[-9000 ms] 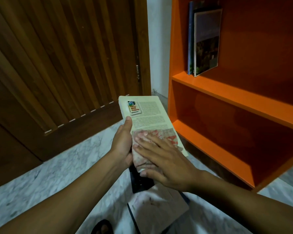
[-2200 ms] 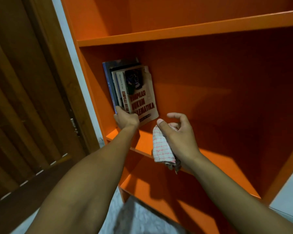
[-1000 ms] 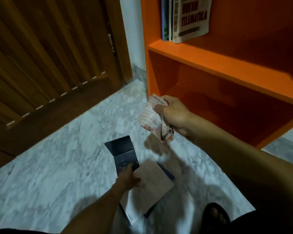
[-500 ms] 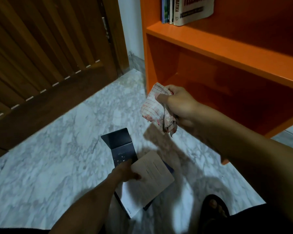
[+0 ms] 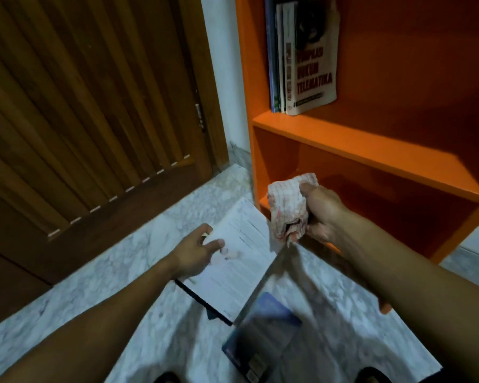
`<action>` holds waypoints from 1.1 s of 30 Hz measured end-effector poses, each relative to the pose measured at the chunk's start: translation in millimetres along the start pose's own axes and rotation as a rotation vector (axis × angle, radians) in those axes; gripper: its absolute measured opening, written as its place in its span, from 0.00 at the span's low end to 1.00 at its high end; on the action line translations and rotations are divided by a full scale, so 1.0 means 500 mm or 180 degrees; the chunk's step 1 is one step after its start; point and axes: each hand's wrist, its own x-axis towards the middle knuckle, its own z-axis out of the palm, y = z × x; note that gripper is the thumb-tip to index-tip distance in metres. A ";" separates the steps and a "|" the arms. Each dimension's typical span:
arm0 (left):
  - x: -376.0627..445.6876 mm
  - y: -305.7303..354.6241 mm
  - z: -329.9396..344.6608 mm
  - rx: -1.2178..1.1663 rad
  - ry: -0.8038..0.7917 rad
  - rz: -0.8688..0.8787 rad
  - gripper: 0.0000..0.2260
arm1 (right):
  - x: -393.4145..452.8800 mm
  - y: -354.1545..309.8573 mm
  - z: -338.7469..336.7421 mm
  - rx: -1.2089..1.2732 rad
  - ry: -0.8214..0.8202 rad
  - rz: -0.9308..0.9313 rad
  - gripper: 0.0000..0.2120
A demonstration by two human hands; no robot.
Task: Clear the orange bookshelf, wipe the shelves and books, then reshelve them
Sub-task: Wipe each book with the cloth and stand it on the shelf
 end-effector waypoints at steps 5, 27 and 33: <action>-0.086 0.086 -0.122 -0.1394 0.0267 -0.0182 0.13 | -0.019 -0.037 0.023 0.0487 0.0035 -0.0009 0.13; -0.154 0.156 -0.076 -0.2429 0.1083 -0.0102 0.11 | -0.058 0.132 0.073 -0.3855 -0.1560 -0.3787 0.22; -0.140 0.122 -0.106 -0.2496 0.1503 -0.0387 0.10 | -0.081 0.178 0.042 -0.3811 -0.2334 -0.3291 0.21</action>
